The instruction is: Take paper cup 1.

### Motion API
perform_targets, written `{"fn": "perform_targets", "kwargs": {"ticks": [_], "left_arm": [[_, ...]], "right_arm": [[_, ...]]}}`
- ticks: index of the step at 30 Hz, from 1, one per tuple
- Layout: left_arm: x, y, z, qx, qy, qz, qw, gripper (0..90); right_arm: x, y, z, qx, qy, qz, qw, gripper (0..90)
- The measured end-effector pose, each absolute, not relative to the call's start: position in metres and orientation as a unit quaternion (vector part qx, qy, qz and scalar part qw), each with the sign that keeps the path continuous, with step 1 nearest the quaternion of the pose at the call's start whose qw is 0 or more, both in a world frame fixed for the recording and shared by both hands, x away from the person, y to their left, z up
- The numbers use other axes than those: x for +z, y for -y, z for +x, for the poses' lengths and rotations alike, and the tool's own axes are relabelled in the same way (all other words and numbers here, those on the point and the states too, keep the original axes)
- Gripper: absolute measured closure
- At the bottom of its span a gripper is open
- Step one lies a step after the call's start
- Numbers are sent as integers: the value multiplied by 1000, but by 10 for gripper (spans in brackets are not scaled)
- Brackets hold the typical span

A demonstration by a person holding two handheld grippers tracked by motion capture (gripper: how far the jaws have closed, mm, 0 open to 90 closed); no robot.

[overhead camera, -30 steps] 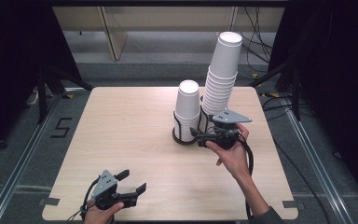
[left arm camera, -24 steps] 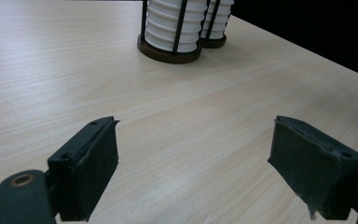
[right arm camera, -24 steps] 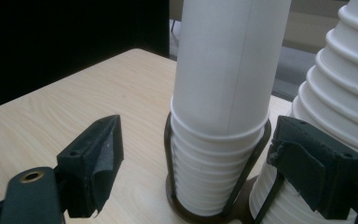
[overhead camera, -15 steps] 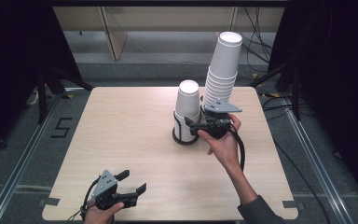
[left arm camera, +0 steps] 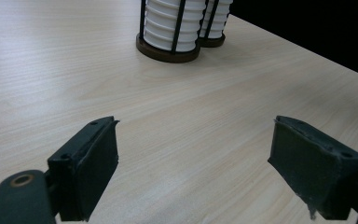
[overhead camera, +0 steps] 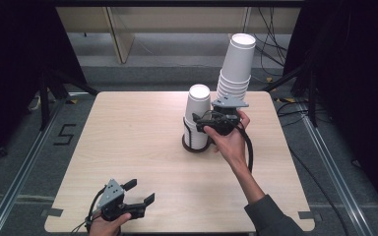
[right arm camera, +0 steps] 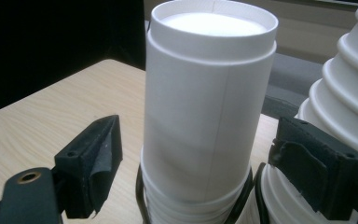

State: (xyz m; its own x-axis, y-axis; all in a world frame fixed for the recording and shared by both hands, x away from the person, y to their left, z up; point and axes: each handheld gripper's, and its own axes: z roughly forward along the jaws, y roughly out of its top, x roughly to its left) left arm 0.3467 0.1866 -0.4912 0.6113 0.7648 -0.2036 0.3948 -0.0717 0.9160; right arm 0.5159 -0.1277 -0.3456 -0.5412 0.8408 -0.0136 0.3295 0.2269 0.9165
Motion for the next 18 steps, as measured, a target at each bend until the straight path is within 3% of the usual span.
{"fn": "perform_targets", "kwargs": {"ticks": [18], "left_arm": [[-491,-186,346,169,-406,717,541,145]], "right_arm": [[-343,116,534,468,-725,421,279,159]]}}
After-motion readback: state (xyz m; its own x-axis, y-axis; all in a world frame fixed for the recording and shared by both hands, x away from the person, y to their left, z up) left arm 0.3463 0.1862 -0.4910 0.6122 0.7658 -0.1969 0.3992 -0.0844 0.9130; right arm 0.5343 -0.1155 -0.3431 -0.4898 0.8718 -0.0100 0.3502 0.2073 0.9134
